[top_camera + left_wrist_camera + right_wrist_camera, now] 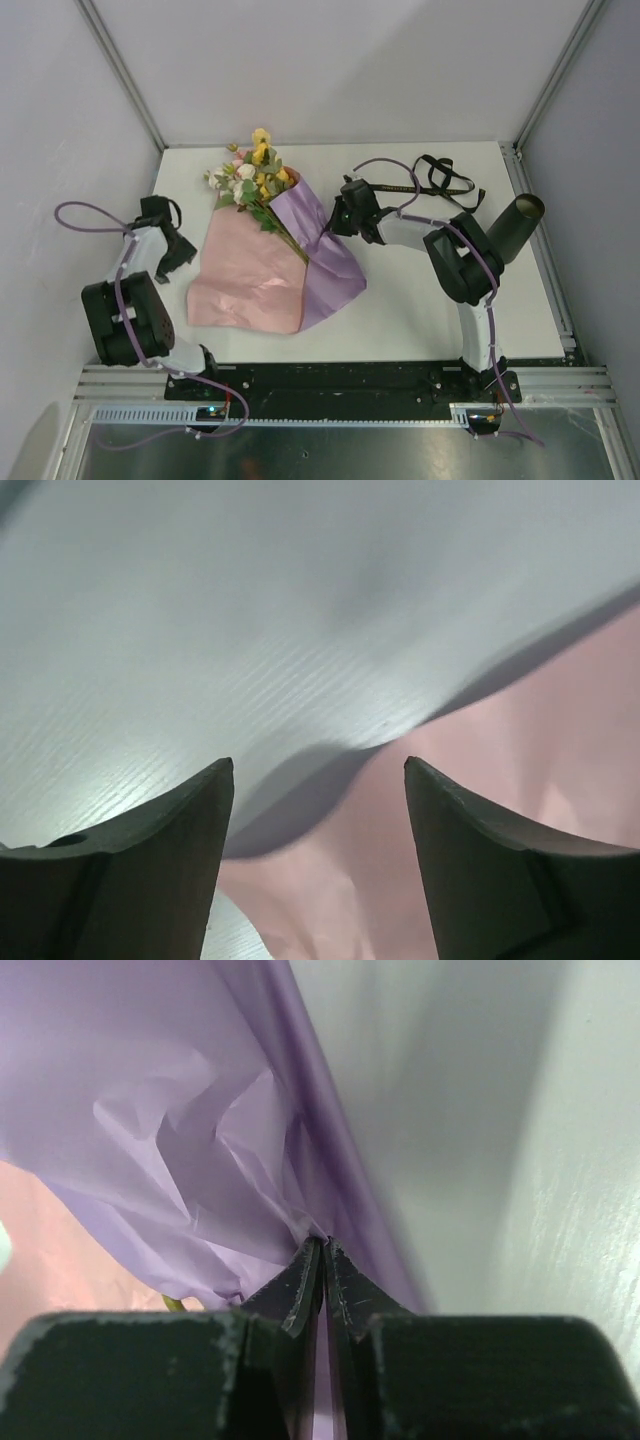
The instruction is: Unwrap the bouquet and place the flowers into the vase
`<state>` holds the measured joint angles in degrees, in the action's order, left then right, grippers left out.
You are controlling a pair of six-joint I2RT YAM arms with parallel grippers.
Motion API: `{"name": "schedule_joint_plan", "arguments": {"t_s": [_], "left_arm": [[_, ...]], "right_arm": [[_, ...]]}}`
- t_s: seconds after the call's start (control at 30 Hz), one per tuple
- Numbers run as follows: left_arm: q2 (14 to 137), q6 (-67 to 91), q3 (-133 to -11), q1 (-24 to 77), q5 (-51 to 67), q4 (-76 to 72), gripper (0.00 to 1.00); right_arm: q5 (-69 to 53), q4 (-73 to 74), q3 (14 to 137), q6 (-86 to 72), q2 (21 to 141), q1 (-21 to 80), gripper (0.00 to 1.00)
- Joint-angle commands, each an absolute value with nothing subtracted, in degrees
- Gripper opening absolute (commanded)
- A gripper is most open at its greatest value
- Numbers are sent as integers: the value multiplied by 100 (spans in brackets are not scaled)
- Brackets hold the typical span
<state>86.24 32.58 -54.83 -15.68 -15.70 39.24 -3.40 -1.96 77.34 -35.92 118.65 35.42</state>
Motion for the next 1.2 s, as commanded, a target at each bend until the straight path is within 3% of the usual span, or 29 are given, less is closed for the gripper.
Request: {"name": "schedule_joint_plan", "arguments": {"t_s": [0.0,0.2,0.3,0.43,0.63,0.83,0.93,1.17], "left_arm": [[7609,2890,-6242,-1310,-2048,3967,76],[7104,3264,-6260,-543,-439,3872,80],[7073,3497,-5840,63,-101,3721,81],[7104,4050,-5006,419,639,3200,81],[7105,4295,-4261,357,352,2867,85],[7713,4392,-3993,114,280,2872,84],[7836,4402,-3881,35,76,2873,84],[8000,4274,-3809,-375,-432,2885,84]], "right_arm": [[-226,-331,7726,-3995,11486,3722,8],[-224,-571,7527,-4725,11553,3927,1],[-598,-1076,7314,-5110,11594,3838,5],[-226,-751,7238,-4752,11135,3841,23],[-224,-401,7263,-3280,10428,3979,66],[1221,-288,7277,-1172,10309,5001,89],[2222,-496,7277,-266,10494,5580,98],[3985,-1261,7362,1173,10864,6218,99]]}}
